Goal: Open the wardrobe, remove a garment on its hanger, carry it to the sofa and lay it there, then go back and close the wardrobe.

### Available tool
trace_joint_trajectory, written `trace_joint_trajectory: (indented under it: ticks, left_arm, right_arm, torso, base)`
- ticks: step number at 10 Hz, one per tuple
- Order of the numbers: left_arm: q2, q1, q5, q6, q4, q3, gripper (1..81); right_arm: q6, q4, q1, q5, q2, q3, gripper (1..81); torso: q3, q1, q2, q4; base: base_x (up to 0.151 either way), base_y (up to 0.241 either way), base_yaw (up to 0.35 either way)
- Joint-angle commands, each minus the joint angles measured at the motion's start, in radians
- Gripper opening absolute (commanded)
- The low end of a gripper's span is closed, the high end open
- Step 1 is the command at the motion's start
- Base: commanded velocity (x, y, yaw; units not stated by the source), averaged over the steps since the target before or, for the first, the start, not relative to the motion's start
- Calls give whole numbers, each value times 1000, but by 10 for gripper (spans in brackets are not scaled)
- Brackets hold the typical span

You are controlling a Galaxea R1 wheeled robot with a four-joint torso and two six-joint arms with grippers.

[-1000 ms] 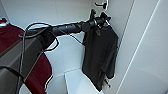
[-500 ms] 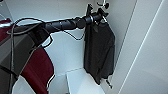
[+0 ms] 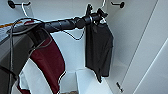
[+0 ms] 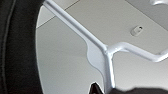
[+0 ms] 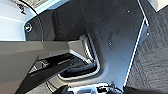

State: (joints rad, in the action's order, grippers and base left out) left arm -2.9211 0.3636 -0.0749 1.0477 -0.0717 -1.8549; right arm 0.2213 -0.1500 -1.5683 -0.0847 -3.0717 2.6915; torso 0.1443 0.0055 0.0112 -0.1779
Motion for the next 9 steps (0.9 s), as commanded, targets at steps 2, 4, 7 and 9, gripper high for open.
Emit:
trace_joint_trajectory:
  ticks: [2, 4, 7, 9]
  left_arm:
    - [-18, 146, -13, -17, 61, 113, 10]
    - [-32, 120, -16, -17, 73, 166, 10]
    - [18, 87, -32, -17, 73, 282, 10]
    - [35, 59, -42, -18, 75, 318, 10]
  right_arm:
    - [0, 1, 26, 45, -1, -9, 811]
    - [0, 0, 26, 42, -1, -9, 811]
    - [-3, 0, 20, 33, 0, -6, 811]
    - [-3, -10, 20, 22, -1, -9, 811]
  torso:
    - [0, 0, 0, 3]
    - [0, 0, 0, 2]
    - [0, 0, 0, 2]
    - [0, 0, 0, 2]
  base:
    - [0, 0, 0]
    - [0, 0, 0]
    - [0, 0, 0]
    - [0, 0, 0]
